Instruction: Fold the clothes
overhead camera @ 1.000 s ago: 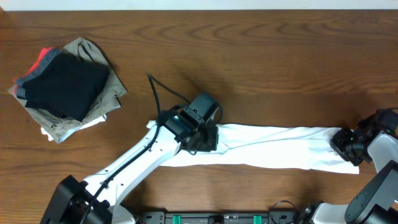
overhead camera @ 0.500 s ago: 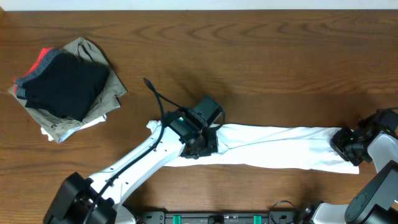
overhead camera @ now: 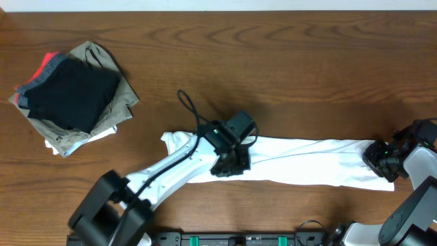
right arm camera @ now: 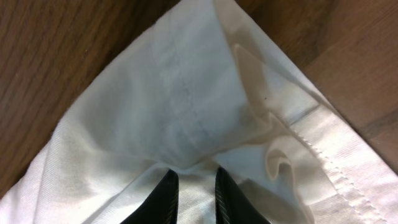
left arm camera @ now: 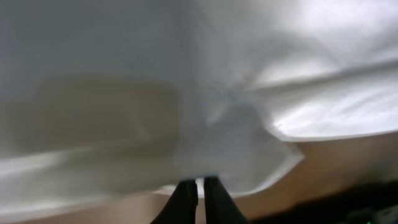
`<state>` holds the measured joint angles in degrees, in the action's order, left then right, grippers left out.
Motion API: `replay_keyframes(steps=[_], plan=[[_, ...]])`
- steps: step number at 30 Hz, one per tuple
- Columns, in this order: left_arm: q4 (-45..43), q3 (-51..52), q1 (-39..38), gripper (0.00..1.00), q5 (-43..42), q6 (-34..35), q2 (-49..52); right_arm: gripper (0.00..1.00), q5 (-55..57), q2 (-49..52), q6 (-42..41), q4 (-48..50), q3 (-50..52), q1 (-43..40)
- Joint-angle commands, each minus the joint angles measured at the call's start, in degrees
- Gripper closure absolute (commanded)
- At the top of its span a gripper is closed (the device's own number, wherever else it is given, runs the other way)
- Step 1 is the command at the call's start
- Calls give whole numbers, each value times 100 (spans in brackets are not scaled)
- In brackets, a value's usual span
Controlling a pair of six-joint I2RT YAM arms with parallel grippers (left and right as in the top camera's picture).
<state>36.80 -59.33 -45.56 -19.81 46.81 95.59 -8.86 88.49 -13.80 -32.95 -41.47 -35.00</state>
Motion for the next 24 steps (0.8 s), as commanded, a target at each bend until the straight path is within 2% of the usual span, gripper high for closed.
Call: replay_keyframes(steps=[1, 6, 12, 20, 24], plan=[[-509, -35, -13, 91, -2, 55, 446, 81, -24, 28, 55, -2, 79, 52], [-1386, -35, -13, 91, -321, 72, 1180, 81, -42, 28, 55, -2, 79, 52], [-1451, -37, -13, 91, -481, 22, 1556, 80, -44, 28, 55, -2, 79, 52], [-1432, -107, 116, 92, -396, -640, 885, 80, -44, 28, 55, -4, 79, 52], [-918, -107, 352, 91, 507, -719, 186, 80, -44, 28, 55, -4, 79, 52]])
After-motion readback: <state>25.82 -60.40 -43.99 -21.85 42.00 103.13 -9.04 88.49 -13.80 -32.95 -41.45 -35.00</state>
